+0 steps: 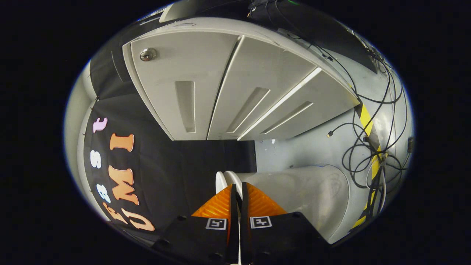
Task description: Open the toilet lid.
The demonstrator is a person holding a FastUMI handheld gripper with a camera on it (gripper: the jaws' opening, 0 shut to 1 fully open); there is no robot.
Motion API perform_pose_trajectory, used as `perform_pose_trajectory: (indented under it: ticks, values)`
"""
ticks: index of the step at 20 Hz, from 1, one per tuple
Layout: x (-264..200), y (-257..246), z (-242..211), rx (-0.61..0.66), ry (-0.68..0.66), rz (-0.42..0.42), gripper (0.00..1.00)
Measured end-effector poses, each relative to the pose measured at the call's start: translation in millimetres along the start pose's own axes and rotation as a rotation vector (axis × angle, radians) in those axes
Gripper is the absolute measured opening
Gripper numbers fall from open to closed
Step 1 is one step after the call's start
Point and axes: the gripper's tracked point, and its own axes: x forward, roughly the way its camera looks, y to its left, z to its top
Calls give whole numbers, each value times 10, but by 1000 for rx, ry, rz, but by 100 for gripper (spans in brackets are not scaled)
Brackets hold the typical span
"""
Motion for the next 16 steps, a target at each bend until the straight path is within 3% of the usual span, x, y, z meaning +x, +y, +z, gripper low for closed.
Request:
perform_pose_trajectory:
  ticks: [4,10,16]
  values:
    - [-89,270,-43,-41,10,-3,10]
    - [-241,714,-191,-224,-1,-28,10]
    - [-419,1180,-369,-266,-19,18,10]
